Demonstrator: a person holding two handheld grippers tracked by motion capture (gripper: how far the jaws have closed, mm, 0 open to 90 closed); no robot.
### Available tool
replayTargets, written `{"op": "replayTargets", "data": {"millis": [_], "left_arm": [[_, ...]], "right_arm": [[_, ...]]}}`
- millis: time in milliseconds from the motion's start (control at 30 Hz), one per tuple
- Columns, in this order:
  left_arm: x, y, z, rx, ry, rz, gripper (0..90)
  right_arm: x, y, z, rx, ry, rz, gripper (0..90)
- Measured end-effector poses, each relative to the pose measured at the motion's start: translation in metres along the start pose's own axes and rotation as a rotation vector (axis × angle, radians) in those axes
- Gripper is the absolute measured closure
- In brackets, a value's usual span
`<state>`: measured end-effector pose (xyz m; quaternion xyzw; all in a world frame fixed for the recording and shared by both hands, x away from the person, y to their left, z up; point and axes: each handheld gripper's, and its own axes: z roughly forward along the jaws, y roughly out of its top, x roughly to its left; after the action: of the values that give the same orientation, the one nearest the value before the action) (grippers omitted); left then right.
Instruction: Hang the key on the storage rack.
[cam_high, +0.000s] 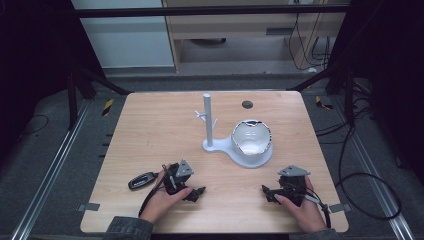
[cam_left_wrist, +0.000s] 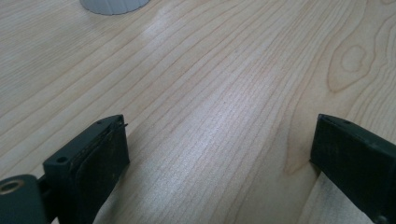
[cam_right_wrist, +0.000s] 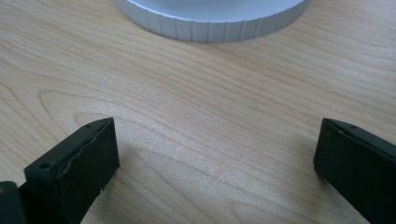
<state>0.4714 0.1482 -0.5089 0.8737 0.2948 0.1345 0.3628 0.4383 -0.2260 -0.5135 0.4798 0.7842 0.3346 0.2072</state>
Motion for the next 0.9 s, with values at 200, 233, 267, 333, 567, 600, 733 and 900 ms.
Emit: {"op": "replayTargets", "data": {"millis": [200,233,267,333,567,600,733,900], "left_arm": [[0.000,0.000,0.000,0.001,-0.002,0.001,2.9],[0.000,0.000,0.000,0.001,-0.003,0.000,2.8],[0.000,0.000,0.000,0.001,-0.005,0.004,2.7],[0.001,0.000,0.000,0.001,-0.008,0.006,2.8],[0.002,-0.001,-0.002,0.000,-0.019,0.011,3.1],[0.002,-0.002,-0.002,0.001,-0.017,0.012,3.2],[0.004,-0.001,-0.005,0.006,-0.013,0.003,4.4],[0.010,0.004,-0.018,0.042,0.021,0.032,4.8]], "right_arm": [[0.000,0.000,0.000,0.000,0.003,0.000,0.4],[0.000,0.000,0.000,0.000,0.003,0.000,0.4],[0.000,0.000,0.000,0.000,0.003,0.000,0.4],[0.000,0.000,0.000,0.000,0.003,0.000,0.4],[0.000,0.001,0.001,0.001,0.004,-0.001,0.4],[-0.001,0.001,0.001,0.000,0.004,-0.005,0.4],[0.000,0.001,0.001,0.001,0.004,-0.001,0.4],[0.000,0.000,0.000,0.000,0.005,0.000,0.4]]}}
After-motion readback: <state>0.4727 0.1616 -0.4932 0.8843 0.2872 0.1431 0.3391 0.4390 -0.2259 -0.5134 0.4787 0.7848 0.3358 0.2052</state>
